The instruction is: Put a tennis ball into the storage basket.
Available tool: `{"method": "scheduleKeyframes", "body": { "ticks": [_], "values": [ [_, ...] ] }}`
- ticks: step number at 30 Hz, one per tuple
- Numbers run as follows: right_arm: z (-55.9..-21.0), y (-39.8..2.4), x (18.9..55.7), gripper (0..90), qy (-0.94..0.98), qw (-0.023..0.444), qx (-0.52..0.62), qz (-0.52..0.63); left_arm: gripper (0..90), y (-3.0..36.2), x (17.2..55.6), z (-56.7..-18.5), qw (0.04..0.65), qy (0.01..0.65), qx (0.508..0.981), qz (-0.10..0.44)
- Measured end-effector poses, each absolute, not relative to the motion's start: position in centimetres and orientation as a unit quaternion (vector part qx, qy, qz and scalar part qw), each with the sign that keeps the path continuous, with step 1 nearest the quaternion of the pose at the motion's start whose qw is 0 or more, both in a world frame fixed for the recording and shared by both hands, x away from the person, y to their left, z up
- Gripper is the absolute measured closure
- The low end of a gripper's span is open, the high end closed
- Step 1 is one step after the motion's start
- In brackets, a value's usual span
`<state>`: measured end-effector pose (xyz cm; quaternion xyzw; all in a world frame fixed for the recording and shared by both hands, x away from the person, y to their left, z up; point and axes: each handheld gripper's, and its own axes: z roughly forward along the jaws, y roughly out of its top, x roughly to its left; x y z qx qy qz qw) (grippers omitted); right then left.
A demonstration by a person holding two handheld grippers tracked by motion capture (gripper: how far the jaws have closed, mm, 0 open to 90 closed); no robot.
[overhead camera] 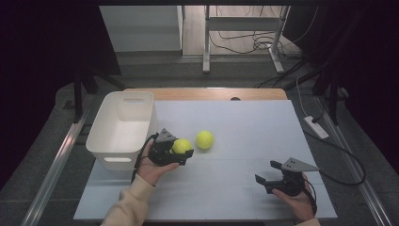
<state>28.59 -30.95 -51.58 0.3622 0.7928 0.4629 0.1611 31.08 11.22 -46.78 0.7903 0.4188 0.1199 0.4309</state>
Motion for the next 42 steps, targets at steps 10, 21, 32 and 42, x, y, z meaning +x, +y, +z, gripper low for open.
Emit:
{"method": "scheduleKeyframes", "body": {
  "ticks": [10, 21, 32, 42],
  "values": [
    [-51.5, -31.1, 28.6, 11.0, 0.79, 0.161, 0.364, 0.466, 26.4, 11.7, 30.7, -46.0, 0.443, 0.415, 0.784, 0.128],
    [-51.5, -31.2, 28.5, 11.0, 0.788, 0.164, 0.366, 0.468, 26.4, 12.0, 30.5, -45.0, 0.46, 0.409, 0.776, 0.137],
    [-51.4, -31.3, 28.6, 11.3, 0.785, 0.167, 0.369, 0.469, 26.4, 12.4, 30.2, -44.1, 0.475, 0.405, 0.767, 0.146],
    [-51.4, -31.3, 28.5, 11.4, 0.785, 0.166, 0.369, 0.468, 26.4, 12.6, 30.0, -43.5, 0.494, 0.401, 0.756, 0.156]
  ]
}}
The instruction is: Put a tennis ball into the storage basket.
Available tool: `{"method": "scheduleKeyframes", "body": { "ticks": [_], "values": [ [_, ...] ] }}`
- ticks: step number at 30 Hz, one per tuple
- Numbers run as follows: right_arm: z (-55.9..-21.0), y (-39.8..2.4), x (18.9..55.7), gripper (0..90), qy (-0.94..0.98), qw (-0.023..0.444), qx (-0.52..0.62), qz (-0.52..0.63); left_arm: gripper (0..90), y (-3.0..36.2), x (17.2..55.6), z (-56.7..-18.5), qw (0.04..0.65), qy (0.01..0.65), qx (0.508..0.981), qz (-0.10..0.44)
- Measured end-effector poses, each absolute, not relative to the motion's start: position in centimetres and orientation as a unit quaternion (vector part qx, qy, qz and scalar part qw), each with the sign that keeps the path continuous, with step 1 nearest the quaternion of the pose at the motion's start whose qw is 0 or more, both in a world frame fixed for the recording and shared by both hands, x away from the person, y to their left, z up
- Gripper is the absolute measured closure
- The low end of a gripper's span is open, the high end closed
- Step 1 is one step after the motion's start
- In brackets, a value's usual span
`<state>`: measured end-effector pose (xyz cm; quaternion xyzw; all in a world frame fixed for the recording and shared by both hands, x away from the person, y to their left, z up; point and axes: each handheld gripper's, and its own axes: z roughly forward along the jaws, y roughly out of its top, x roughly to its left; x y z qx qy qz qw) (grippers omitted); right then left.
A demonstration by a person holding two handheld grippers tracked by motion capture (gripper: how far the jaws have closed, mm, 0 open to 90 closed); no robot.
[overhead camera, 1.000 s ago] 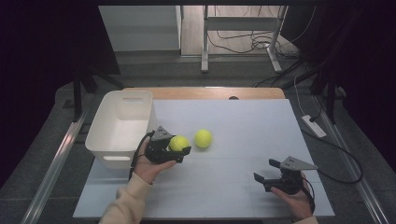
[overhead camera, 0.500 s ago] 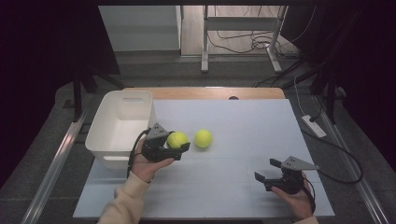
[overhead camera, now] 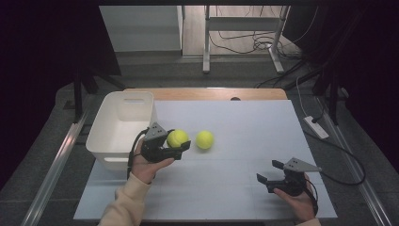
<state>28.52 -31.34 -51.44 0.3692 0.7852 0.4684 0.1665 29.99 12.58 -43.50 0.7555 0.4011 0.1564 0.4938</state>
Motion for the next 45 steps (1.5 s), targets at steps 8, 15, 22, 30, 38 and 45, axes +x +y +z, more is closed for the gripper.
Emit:
{"method": "scheduleKeyframes", "body": {
  "ticks": [8, 15, 22, 30, 38, 45],
  "values": [
    [-51.5, -31.2, 28.5, 11.4, 0.787, 0.164, 0.369, 0.467, 26.4, 12.6, 30.0, -42.8, 0.502, 0.395, 0.752, 0.159],
    [-51.5, -31.2, 28.5, 11.5, 0.786, 0.164, 0.37, 0.467, 26.4, 12.5, 30.0, -42.0, 0.506, 0.392, 0.751, 0.164],
    [-51.5, -31.3, 28.5, 11.5, 0.786, 0.166, 0.369, 0.467, 26.4, 12.8, 30.0, -41.1, 0.511, 0.39, 0.747, 0.172],
    [-51.5, -31.2, 28.6, 11.5, 0.785, 0.165, 0.371, 0.467, 26.4, 13.1, 30.0, -40.1, 0.514, 0.389, 0.744, 0.177],
    [-51.5, -31.2, 28.5, 11.5, 0.786, 0.167, 0.371, 0.465, 26.4, 13.1, 30.2, -39.5, 0.521, 0.389, 0.74, 0.173],
    [-51.5, -31.3, 28.6, 11.5, 0.787, 0.166, 0.37, 0.465, 26.4, 13.5, 30.4, -38.7, 0.523, 0.389, 0.736, 0.18]
  ]
}}
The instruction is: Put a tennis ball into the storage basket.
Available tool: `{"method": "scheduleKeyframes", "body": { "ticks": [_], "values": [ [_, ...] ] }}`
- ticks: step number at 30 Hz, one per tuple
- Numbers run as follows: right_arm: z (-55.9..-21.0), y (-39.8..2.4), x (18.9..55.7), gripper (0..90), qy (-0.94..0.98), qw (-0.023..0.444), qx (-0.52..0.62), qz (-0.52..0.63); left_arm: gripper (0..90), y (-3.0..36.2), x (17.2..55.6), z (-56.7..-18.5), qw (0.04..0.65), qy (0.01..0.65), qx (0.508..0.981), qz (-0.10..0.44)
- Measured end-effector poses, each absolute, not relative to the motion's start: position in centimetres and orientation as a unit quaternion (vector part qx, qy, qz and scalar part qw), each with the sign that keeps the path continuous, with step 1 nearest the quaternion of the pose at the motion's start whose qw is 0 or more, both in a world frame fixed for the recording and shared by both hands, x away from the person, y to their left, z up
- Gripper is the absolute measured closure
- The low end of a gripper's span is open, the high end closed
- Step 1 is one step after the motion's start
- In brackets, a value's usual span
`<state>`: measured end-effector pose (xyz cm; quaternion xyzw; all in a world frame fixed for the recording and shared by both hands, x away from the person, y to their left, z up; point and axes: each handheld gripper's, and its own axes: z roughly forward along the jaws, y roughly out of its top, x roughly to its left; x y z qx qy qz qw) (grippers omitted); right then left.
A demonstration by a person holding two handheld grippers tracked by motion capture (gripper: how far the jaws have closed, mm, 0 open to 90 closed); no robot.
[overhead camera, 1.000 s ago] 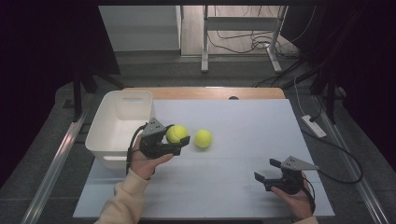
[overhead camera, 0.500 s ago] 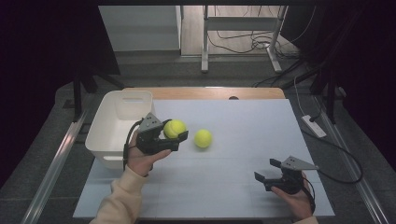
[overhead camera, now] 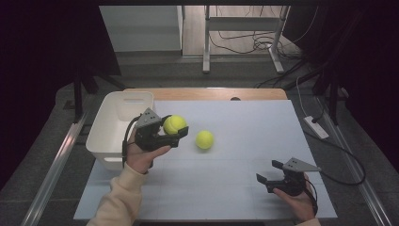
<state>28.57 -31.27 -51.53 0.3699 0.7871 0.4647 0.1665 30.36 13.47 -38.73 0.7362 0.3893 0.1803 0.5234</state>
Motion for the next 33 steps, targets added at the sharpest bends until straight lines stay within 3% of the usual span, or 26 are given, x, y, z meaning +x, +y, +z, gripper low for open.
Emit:
{"method": "scheduleKeyframes", "body": {
  "ticks": [33],
  "values": [
    [-51.5, -31.3, 28.6, 11.6, 0.785, 0.169, 0.372, 0.465, 26.4, 15.9, 30.9, -37.1, 0.526, 0.409, 0.718, 0.203]
  ]
}}
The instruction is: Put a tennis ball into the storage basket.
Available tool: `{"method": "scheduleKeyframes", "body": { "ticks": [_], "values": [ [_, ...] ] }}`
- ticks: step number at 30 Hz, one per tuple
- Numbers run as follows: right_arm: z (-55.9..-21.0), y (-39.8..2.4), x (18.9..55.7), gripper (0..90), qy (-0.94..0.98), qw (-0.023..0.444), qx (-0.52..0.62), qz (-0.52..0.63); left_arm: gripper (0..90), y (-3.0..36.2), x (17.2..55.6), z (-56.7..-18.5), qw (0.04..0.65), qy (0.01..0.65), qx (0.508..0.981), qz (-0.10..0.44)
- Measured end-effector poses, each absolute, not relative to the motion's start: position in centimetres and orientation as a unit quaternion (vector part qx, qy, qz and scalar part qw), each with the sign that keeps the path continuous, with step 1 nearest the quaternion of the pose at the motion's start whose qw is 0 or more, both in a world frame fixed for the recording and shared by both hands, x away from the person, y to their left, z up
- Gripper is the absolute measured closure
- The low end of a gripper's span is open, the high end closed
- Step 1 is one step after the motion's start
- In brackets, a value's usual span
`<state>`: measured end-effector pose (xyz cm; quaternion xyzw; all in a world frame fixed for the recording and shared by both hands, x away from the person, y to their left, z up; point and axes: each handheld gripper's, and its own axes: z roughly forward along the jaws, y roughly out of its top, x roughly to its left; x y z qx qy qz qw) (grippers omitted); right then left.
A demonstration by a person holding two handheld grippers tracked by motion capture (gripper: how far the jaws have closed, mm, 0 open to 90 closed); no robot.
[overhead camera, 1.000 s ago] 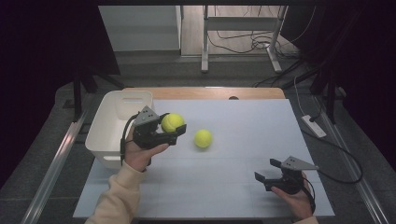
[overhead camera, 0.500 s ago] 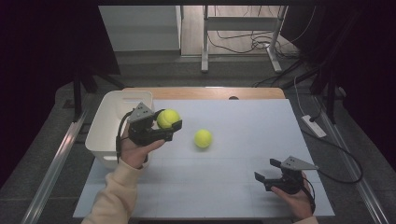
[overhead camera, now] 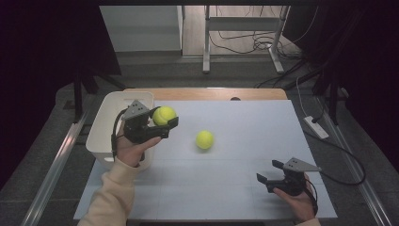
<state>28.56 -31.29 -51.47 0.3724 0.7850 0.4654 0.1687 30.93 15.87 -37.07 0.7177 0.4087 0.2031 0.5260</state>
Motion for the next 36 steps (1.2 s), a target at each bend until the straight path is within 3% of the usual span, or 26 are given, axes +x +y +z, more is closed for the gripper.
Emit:
{"method": "scheduleKeyframes", "body": {
  "ticks": [36],
  "values": [
    [-51.5, -31.2, 28.6, 11.5, 0.786, 0.17, 0.372, 0.464, 26.4, 19.2, 32.2, -36.2, 0.511, 0.445, 0.7, 0.224]
  ]
}}
